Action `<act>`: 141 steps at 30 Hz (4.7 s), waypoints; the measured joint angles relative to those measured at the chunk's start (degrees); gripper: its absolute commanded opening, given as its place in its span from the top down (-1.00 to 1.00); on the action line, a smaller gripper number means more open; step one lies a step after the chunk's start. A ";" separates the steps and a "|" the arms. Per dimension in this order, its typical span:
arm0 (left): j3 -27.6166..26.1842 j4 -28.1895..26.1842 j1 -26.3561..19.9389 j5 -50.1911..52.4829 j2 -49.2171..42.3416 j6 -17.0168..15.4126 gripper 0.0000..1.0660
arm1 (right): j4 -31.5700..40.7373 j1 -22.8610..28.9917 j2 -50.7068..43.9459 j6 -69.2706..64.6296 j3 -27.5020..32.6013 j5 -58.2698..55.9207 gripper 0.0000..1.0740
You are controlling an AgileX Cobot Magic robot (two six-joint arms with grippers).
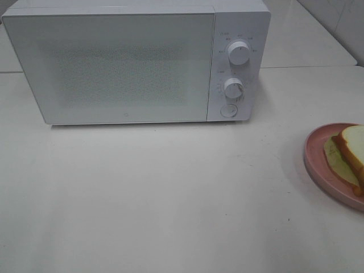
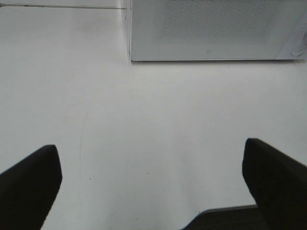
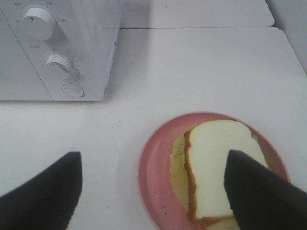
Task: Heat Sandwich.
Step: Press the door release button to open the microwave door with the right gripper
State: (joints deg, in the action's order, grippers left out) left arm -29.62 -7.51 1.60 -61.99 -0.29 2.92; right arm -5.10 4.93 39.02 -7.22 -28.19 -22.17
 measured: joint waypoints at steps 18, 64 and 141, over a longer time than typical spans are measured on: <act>0.00 0.00 0.00 0.00 0.00 0.00 -0.82 | 0.23 0.00 21.66 0.00 0.00 21.66 -0.42; 0.00 0.00 0.00 0.00 0.00 0.00 -0.82 | 61.19 40.11 45.89 40.45 7.39 76.38 -0.42; 0.00 0.00 0.00 0.00 0.00 0.00 -0.82 | 64.63 47.38 55.81 -59.82 7.28 80.33 1.00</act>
State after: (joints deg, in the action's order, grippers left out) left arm -29.62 -7.51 1.60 -61.99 -0.29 2.92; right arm 59.53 52.31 94.82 -67.04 -20.91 58.16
